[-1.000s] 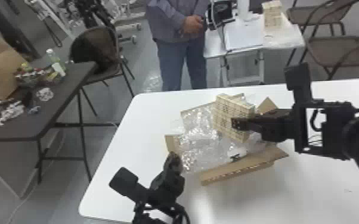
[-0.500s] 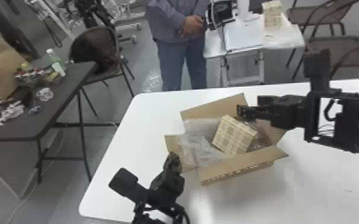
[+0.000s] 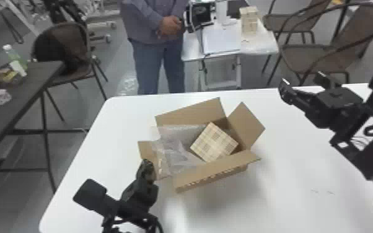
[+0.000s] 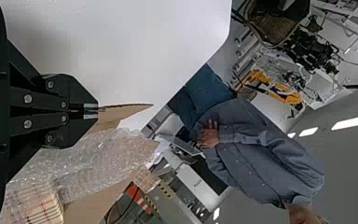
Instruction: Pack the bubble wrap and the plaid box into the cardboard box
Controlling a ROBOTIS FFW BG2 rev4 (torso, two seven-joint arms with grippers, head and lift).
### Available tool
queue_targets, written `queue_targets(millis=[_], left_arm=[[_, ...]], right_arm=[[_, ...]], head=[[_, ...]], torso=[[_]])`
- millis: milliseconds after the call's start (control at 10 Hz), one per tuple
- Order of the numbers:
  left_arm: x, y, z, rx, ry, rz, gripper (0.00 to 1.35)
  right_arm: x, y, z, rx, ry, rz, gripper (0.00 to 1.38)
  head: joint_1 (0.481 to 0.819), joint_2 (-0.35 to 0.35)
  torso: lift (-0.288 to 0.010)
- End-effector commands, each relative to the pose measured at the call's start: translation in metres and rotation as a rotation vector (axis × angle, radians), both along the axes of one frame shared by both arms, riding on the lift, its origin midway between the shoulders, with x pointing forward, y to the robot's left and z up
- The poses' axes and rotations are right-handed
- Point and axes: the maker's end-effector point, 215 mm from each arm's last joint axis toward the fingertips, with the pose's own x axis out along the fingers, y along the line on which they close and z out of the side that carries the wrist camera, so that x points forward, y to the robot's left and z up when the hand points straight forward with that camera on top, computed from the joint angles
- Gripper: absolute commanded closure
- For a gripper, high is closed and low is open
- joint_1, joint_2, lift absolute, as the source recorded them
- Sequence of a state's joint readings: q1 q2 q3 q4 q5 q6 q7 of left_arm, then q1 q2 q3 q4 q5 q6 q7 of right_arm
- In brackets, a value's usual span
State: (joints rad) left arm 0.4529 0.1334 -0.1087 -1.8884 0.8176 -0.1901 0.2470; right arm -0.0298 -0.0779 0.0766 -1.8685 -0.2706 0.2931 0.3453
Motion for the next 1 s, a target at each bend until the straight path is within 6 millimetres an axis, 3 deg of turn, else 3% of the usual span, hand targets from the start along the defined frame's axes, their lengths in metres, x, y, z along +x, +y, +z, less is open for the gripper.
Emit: queue_targets(millis=[0,300,500,700,900], left_arm=[[-0.001,0.002,0.001,0.001,-0.005,0.007,1.21],[-0.002,0.006,-0.001,0.000,-0.006,0.018,1.21],[-0.003,0.009,0.000,0.000,-0.009,0.025,1.21],[-0.005,0.017,-0.001,-0.018,-0.022,0.068,1.21],[0.004,0.032,0.008,-0.037,-0.067,0.135,1.21]], right_arm=[[-0.022,-0.035,-0.030,0.000,-0.013,-0.106,0.26],[-0.072,-0.088,-0.094,0.037,0.007,-0.309,0.26],[-0.104,-0.116,-0.123,0.042,0.032,-0.427,0.26],[-0.122,-0.126,-0.145,0.037,0.077,-0.463,0.26],[-0.122,-0.125,-0.152,0.042,0.092,-0.463,0.26]], head=[[0.695,0.174],[0.695,0.108],[0.695,0.077],[0.695,0.054],[0.695,0.057]], torso=[[-0.102],[-0.102],[-0.102],[-0.102],[-0.102]])
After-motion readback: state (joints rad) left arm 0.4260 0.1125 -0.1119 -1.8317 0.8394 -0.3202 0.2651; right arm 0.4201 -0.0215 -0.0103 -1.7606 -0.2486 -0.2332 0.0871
